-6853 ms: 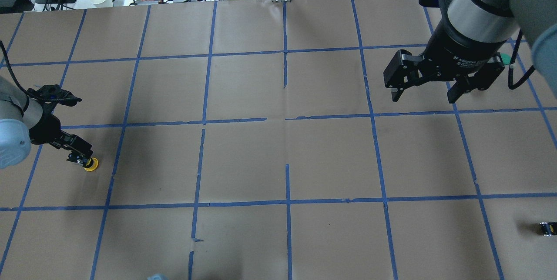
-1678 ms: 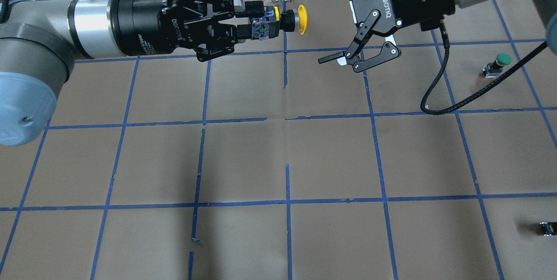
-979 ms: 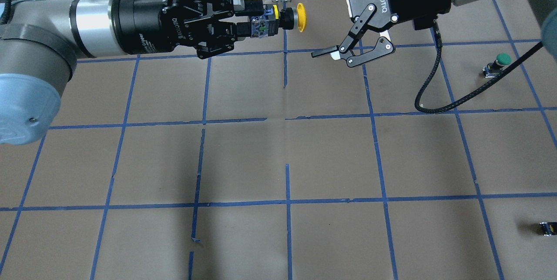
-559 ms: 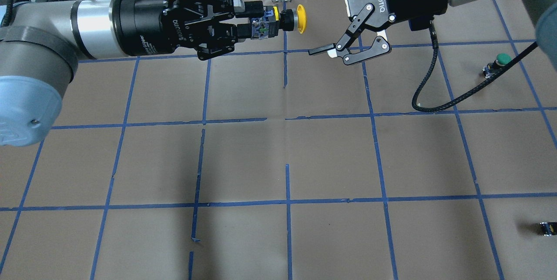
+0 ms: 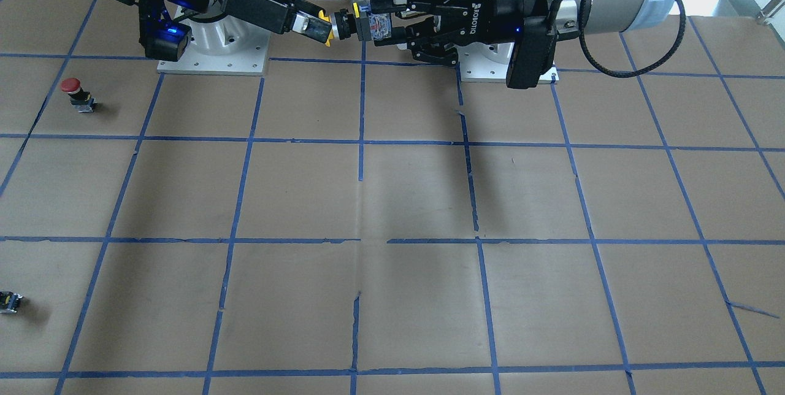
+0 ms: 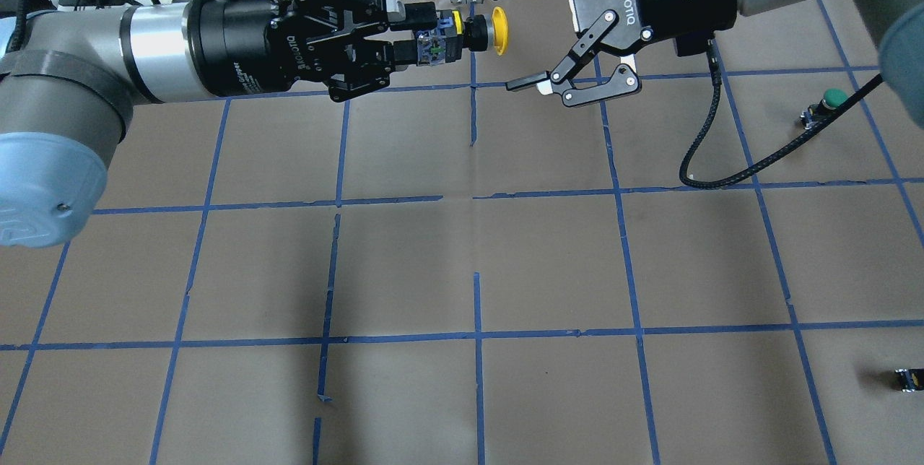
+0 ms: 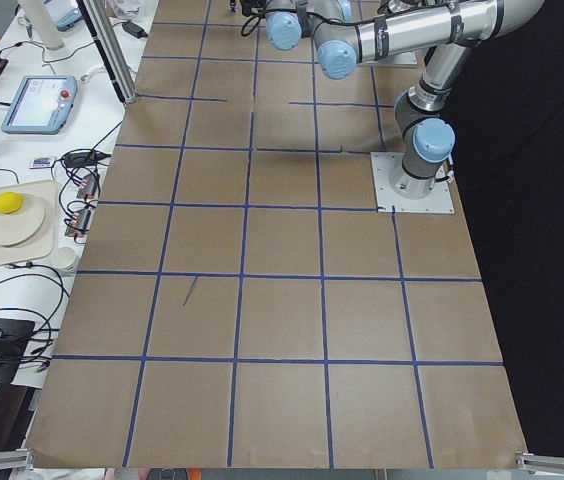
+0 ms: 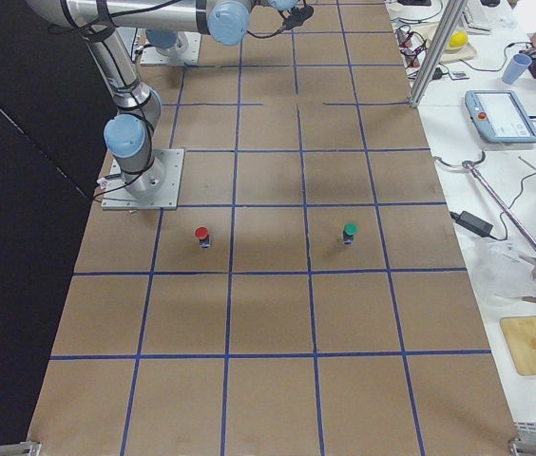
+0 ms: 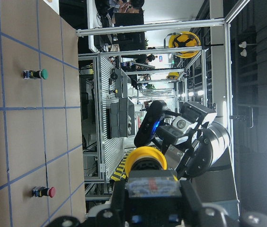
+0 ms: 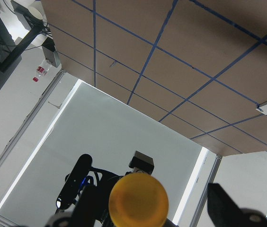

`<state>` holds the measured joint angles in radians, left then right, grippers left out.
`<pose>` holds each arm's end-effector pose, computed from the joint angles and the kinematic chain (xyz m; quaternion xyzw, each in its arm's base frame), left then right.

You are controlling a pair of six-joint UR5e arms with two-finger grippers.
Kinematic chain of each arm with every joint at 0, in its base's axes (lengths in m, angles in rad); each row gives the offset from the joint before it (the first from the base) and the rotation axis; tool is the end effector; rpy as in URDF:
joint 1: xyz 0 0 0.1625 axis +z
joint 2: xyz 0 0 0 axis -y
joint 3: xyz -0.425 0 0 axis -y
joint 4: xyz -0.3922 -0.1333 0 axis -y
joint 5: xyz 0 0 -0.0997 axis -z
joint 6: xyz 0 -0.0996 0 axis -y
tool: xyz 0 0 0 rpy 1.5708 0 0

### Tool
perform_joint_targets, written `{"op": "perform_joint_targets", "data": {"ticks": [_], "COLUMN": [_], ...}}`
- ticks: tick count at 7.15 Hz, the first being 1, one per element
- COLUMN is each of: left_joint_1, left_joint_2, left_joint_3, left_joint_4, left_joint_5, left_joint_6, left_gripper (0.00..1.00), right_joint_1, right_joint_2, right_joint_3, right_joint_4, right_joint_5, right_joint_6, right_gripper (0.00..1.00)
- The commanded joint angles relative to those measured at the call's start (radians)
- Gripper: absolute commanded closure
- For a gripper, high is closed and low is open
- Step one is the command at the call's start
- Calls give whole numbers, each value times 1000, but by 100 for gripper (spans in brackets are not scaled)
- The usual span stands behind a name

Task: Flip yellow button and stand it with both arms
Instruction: 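Close the right gripper on the yellow cap held by the left gripper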

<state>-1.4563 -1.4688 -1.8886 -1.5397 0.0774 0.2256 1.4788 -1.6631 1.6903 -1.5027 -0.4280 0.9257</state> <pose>-0.1812 -0.4601 0.4754 0.0220 -0.7332 0.0477 0.6780 0.1818 -0.4669 0.5244 0.4318 0.7212 0.2553 0.4777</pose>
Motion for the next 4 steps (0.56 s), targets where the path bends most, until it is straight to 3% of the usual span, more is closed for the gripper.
{"op": "perform_joint_targets", "data": {"ticks": [1, 3, 4], "left_joint_1": [-1, 1, 1], "left_joint_2": [-1, 2, 4], "left_joint_3": [-1, -3, -10], "left_joint_4": [0, 0, 1], "left_joint_5": [-2, -2, -4], "left_joint_6": [0, -2, 0], "left_gripper": [98, 98, 98], "right_joint_1": [0, 0, 0], "right_joint_2": [0, 0, 0], "right_joint_3": [5, 5, 2], "right_joint_4": [-1, -2, -2], "right_joint_5": [2, 23, 25], "right_joint_6": [2, 2, 2], "right_gripper": [17, 19, 34]}}
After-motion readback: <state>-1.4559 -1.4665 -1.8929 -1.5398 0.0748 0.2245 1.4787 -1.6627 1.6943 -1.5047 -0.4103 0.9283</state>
